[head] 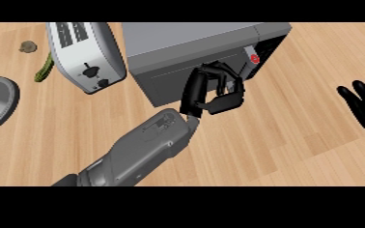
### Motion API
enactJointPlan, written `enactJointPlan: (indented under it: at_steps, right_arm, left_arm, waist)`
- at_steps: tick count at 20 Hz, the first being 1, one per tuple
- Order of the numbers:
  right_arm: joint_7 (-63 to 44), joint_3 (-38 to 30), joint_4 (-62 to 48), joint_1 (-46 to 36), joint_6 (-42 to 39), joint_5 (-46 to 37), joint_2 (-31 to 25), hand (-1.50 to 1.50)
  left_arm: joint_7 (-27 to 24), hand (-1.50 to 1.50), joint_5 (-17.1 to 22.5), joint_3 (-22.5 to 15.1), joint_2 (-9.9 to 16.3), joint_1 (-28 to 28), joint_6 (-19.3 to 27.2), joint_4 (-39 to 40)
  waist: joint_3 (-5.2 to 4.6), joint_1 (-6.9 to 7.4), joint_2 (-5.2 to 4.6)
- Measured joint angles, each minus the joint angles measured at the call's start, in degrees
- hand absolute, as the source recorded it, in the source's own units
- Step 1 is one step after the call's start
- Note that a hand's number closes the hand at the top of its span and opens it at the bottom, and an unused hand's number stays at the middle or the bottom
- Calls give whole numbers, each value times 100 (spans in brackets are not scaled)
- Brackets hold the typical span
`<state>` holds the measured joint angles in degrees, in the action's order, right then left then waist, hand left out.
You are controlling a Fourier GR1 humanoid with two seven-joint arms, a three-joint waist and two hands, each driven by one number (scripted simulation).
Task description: Pick up the milk, place it into the microwave and close the microwave
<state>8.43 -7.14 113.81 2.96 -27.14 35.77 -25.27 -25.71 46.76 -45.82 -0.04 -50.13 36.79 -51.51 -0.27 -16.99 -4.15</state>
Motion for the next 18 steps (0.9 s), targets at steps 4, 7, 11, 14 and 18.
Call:
enactJointPlan:
  at_steps: [4, 7, 11, 14, 18]
  right_arm:
    - [-64, -66, 47, -58, 14, 149, -61, -150]
    - [-119, -117, 45, -133, 24, 264, -117, -150]
    - [-208, -170, 64, -217, 39, 396, -202, -150]
    - [-254, -208, 68, -259, 40, 501, -250, -150]
    - [-323, -271, 68, -289, 62, 637, -309, -150]
  left_arm:
    - [-244, 150, 141, 1, 1, 13, -36, 43]
    - [-385, 150, 225, -26, 0, -4, -84, 77]
    - [-541, 150, 352, -55, 1, -15, -67, 116]
    - [-675, 150, 420, -77, 1, -22, -76, 148]
    - [-848, 150, 515, -90, 1, -20, -92, 182]
  waist:
    - [6, -38, -2]
    - [10, -34, -13]
    - [13, -55, -12]
    - [17, -65, -16]
    - [19, -86, -19]
